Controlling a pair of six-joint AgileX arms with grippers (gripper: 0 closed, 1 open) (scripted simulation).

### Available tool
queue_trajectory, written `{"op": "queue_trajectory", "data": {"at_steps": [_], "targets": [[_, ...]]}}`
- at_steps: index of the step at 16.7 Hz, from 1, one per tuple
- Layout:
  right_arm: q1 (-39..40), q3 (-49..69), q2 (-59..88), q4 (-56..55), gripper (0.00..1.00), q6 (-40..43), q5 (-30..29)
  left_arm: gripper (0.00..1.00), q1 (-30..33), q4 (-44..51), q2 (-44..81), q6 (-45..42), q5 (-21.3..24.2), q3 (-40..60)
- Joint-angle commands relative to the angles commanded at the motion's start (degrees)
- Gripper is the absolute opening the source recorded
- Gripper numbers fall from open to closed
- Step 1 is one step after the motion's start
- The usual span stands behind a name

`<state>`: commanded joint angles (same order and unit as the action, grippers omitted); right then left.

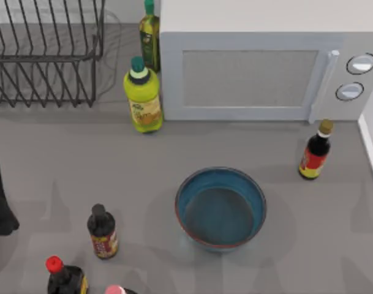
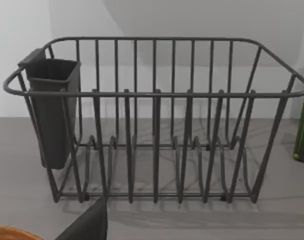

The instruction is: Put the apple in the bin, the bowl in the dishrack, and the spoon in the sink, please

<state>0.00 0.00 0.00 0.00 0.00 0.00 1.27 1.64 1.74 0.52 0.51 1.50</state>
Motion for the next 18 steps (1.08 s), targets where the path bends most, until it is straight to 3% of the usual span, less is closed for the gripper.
{"op": "queue_trajectory", "data": {"at_steps": [3,7,18], "targets": [[0.0,0.0,0.0,0.0,1.0,0.0,0.0,1.0,5.2,5.57,6.66,2.41,1.86,6.14],[0.0,0.0,0.0,0.0,1.0,0.0,0.0,1.0,14.44,16.3,23.07,8.15,4.26,21.54],[0.0,0.0,0.0,0.0,1.0,0.0,0.0,1.0,39.11,51.36,88.38,30.18,5.2,85.13]]}}
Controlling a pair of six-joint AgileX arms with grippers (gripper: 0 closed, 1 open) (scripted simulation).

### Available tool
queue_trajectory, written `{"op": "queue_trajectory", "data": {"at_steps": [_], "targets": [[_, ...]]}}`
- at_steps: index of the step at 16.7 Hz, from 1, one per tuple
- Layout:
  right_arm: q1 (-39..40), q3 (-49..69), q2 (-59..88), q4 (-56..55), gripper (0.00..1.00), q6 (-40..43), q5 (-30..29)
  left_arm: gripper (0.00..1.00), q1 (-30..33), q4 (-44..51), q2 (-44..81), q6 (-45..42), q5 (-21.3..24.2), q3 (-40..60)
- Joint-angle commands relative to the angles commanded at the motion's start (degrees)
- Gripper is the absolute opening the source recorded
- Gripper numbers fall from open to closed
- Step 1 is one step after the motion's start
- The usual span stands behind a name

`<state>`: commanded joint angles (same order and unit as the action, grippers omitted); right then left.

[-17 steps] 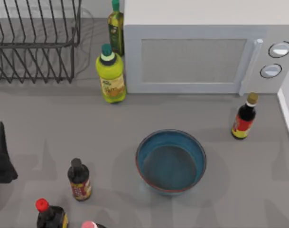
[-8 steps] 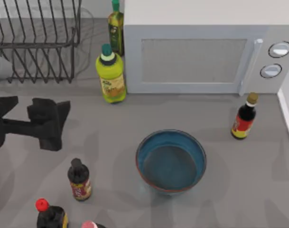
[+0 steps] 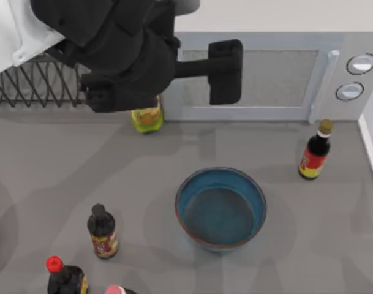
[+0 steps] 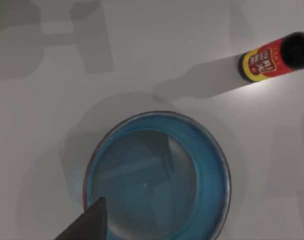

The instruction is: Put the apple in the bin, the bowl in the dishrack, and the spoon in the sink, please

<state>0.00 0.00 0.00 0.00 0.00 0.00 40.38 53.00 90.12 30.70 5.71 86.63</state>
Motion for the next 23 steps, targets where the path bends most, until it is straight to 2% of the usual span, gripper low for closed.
{"op": "queue_trajectory", "data": {"at_steps": [6,12,16,23], "targets": [[0.0,0.0,0.0,0.0,1.0,0.0,0.0,1.0,10.82,19.05,28.79,10.97,-0.54,29.07],[0.0,0.0,0.0,0.0,1.0,0.0,0.0,1.0,14.83,32.86,45.96,19.62,-3.39,48.66],[0.0,0.0,0.0,0.0,1.0,0.0,0.0,1.0,14.77,37.07,50.79,22.4,-5.23,54.59],[0.0,0.0,0.0,0.0,1.0,0.0,0.0,1.0,14.63,37.04,50.98,22.48,-5.28,54.63]]}}
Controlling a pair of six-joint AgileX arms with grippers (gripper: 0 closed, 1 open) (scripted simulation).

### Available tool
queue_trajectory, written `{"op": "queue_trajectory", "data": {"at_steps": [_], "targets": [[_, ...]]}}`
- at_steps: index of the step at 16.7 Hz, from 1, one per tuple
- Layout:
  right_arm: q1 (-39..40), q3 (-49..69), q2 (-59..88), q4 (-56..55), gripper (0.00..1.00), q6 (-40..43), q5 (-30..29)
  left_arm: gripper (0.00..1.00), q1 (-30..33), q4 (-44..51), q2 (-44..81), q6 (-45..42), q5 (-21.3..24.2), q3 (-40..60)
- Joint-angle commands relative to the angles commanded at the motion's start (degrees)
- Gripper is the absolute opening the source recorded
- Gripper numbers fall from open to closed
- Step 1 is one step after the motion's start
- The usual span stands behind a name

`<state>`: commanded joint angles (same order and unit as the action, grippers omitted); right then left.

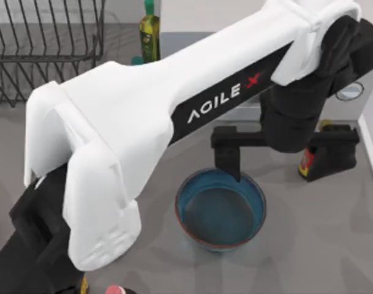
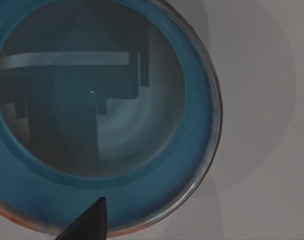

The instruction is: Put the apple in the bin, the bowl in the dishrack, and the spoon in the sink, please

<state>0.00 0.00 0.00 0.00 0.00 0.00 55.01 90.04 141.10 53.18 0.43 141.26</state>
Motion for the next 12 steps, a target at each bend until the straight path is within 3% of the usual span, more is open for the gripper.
{"op": "queue_trajectory", "data": {"at_steps": [12], "targets": [[0.0,0.0,0.0,0.0,1.0,0.0,0.0,1.0,-0.03,-23.37,-1.2,-0.05,-0.09,-24.66]]}}
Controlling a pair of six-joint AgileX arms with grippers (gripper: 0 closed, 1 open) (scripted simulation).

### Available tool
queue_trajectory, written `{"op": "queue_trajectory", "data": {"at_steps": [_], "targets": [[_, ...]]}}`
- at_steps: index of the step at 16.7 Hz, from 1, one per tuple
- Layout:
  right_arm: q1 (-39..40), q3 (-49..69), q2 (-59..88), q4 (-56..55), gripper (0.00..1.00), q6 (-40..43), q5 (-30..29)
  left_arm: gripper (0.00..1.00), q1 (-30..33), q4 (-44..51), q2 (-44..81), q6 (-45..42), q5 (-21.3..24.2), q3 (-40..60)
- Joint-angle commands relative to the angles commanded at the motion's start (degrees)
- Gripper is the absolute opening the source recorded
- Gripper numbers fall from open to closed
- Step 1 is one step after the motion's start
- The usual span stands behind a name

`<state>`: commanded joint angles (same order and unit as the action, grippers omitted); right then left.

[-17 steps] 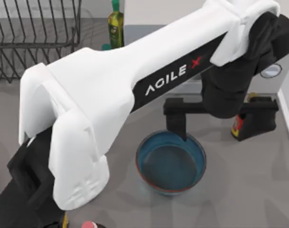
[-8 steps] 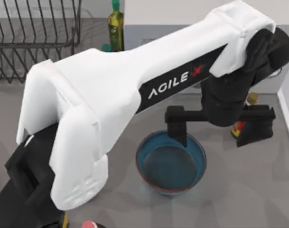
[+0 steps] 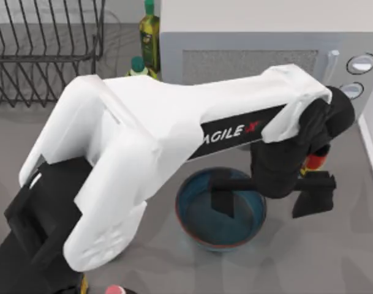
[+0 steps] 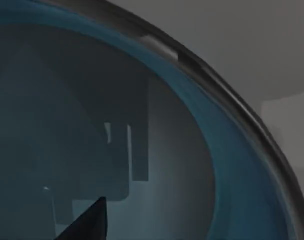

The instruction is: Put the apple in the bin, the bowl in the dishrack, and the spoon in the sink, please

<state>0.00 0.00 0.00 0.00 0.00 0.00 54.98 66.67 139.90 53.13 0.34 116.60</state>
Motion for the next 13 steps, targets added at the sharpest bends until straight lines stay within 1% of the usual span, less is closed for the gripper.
{"op": "queue_trajectory", "data": {"at_steps": [4,13], "targets": [[0.0,0.0,0.0,0.0,1.0,0.0,0.0,1.0,0.01,-0.23,0.01,0.01,0.0,-0.23],[0.0,0.0,0.0,0.0,1.0,0.0,0.0,0.32,0.01,-0.23,0.01,0.01,0.0,-0.23]]}}
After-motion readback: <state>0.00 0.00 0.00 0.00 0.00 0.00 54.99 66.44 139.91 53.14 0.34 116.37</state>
